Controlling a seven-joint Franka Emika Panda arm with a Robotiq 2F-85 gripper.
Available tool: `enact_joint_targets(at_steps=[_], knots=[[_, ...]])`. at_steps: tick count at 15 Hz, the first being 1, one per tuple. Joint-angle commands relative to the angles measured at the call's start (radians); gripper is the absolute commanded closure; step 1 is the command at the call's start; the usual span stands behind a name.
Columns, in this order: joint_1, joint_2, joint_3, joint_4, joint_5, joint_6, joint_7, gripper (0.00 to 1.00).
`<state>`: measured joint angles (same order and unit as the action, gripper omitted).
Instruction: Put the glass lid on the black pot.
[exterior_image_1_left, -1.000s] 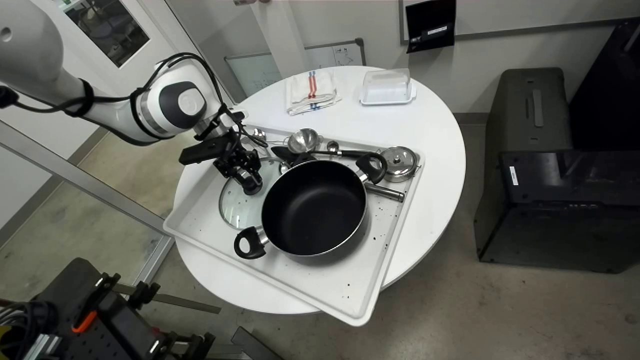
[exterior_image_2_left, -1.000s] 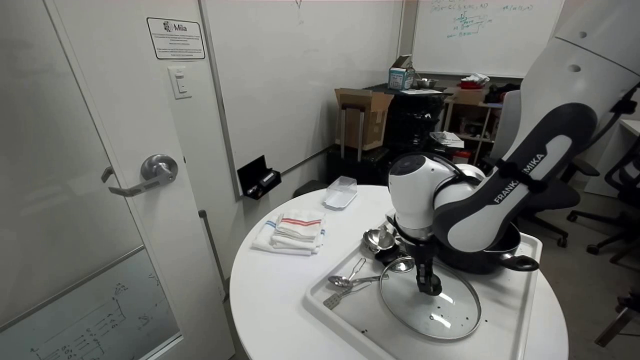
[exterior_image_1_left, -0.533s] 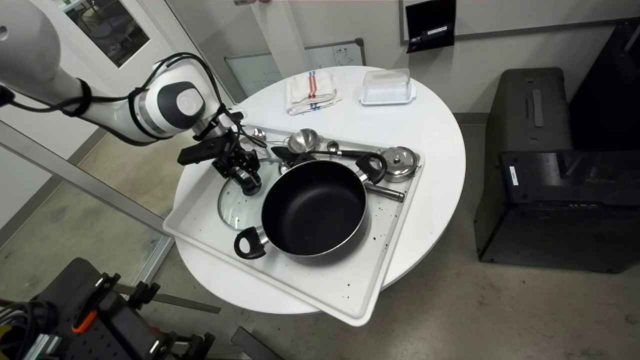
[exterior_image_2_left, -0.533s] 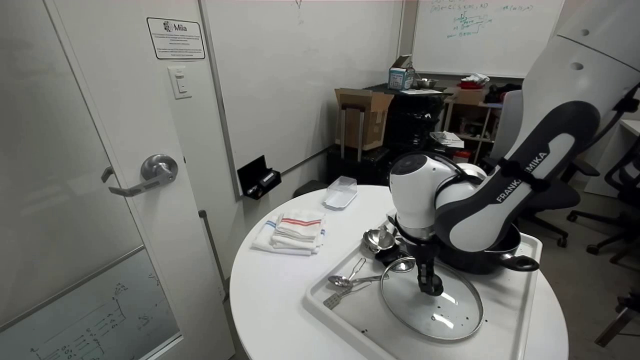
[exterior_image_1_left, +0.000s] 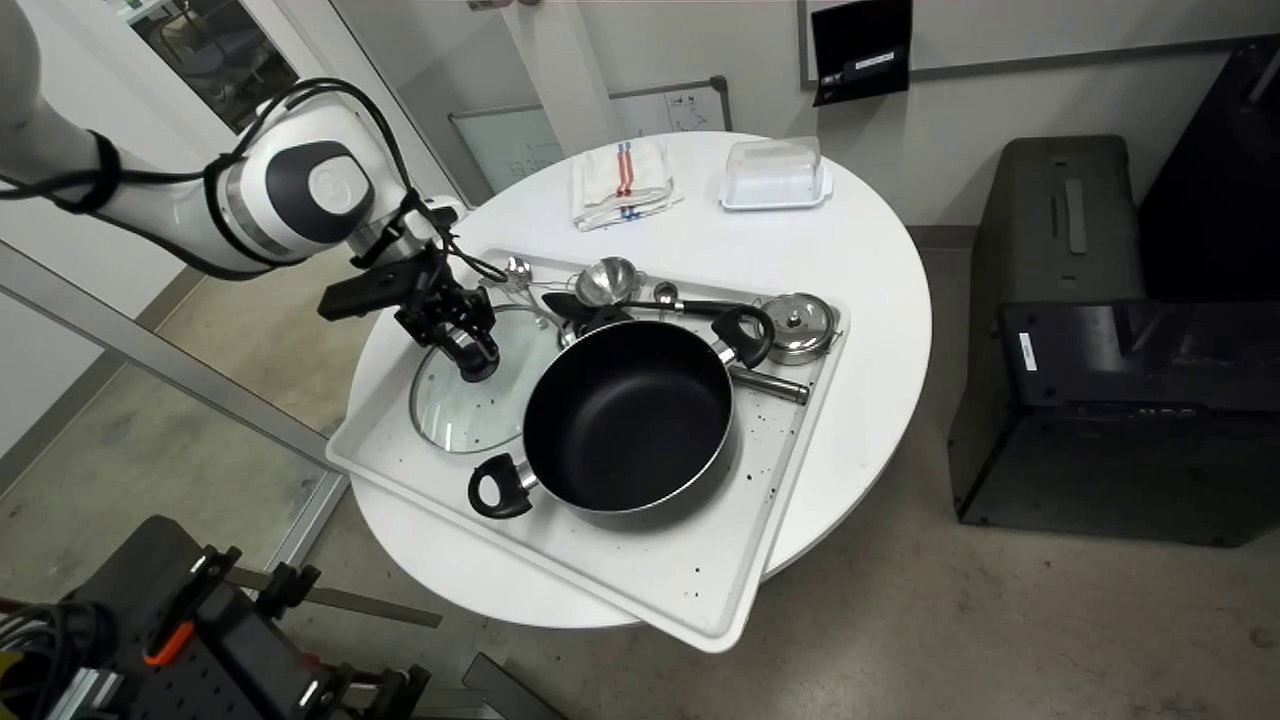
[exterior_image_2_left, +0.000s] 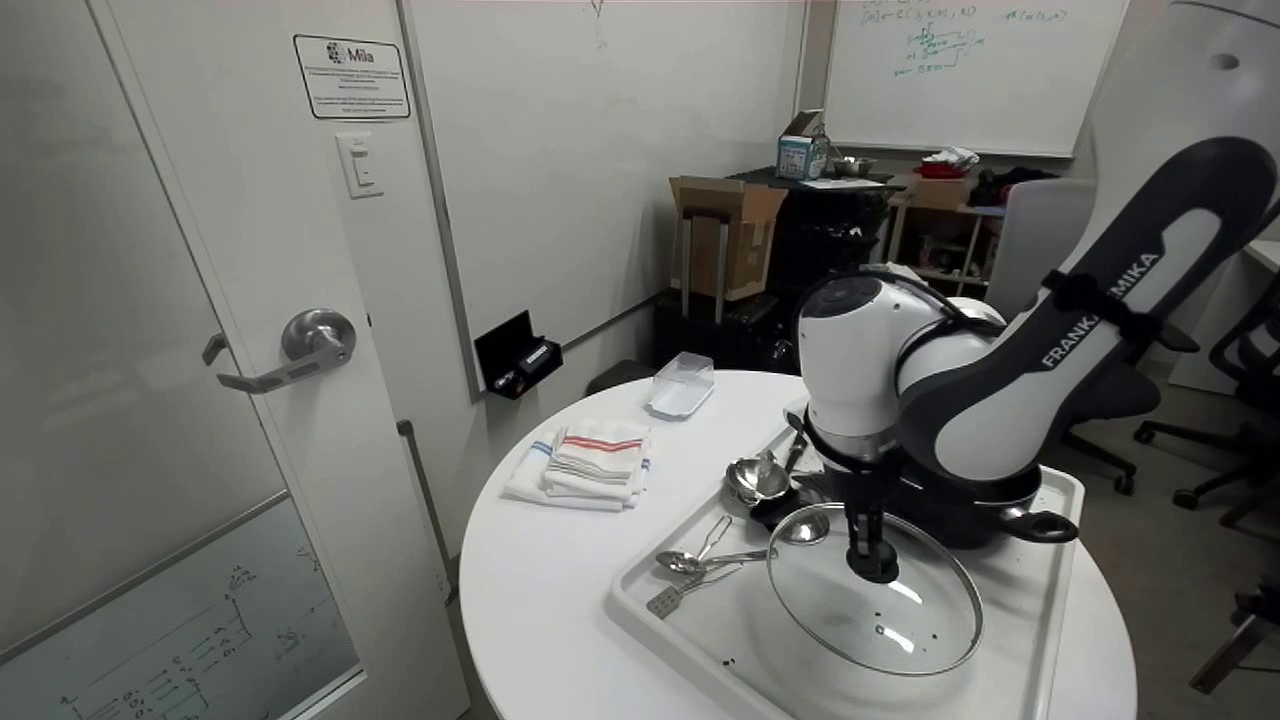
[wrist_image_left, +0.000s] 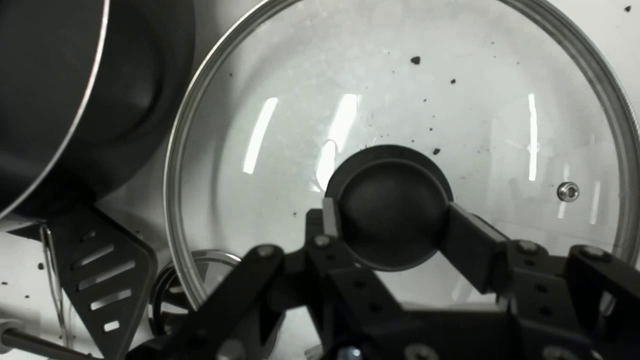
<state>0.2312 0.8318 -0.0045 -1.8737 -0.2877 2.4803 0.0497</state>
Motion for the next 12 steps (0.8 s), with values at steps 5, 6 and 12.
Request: enact_joint_targets(at_steps=[5, 6, 12], knots=[[-0.001, -0.197, 0.029, -0.172, 0.002, 0.010, -0.010, 0.74], [-0.002, -0.212, 0.031, -0.181, 0.004, 0.002, -0.011, 0.74], [-0.014, -0.304, 0.025, -0.223, 0.010, -0.025, 0.005, 0.74]])
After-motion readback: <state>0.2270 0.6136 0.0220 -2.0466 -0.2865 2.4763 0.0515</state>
